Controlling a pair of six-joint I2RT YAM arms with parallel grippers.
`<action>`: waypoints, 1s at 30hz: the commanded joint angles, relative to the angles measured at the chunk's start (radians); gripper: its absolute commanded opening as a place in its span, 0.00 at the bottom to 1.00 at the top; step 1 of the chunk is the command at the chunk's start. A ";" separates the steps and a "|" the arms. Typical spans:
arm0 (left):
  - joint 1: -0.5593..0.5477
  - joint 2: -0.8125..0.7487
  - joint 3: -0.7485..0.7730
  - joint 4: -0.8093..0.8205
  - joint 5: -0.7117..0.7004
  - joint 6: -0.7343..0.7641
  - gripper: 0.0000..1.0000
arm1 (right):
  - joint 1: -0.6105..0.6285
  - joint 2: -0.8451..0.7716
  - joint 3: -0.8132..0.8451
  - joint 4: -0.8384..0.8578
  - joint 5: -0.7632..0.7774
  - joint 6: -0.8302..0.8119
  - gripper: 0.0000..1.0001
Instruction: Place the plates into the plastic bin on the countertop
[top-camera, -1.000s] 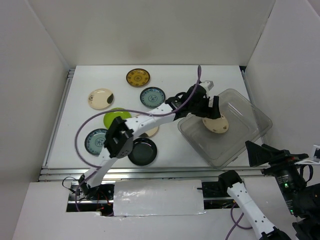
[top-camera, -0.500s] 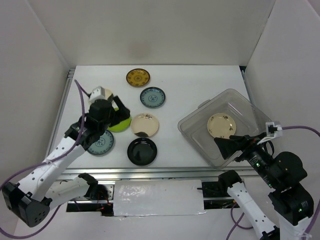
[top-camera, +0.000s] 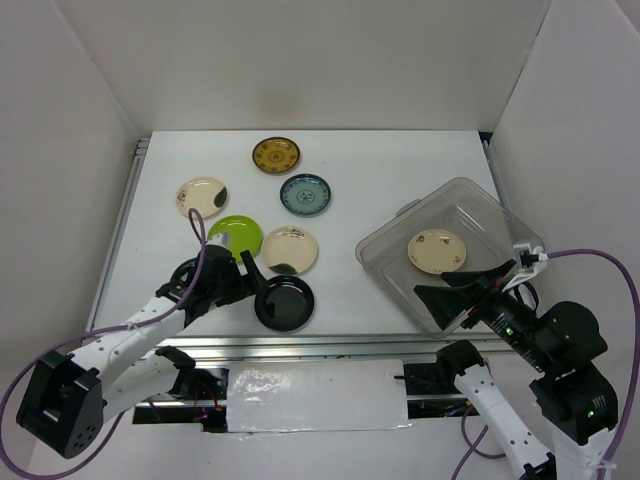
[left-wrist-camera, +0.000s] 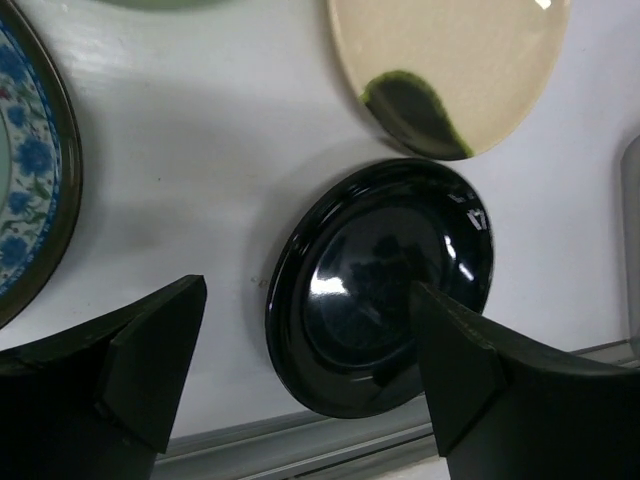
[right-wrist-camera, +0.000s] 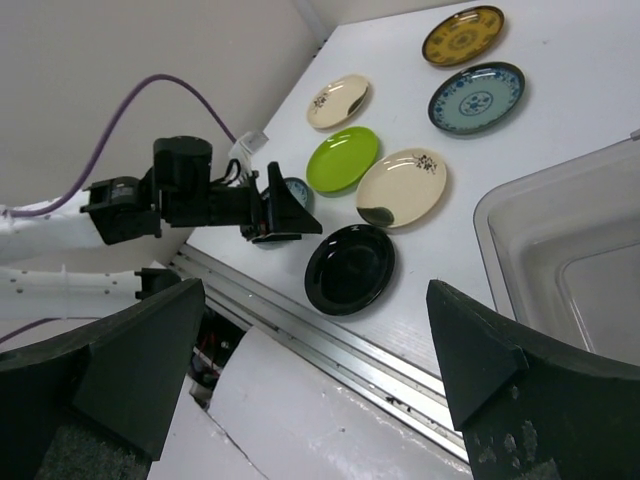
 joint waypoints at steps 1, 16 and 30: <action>-0.007 0.031 -0.046 0.141 0.063 -0.008 0.93 | 0.004 -0.004 -0.003 0.073 -0.044 -0.021 1.00; 0.008 0.088 -0.156 0.278 0.115 -0.026 0.37 | 0.004 0.007 -0.012 0.086 -0.060 -0.011 1.00; -0.101 -0.370 0.089 -0.127 0.094 -0.034 0.00 | 0.001 0.025 0.096 0.005 0.079 -0.028 1.00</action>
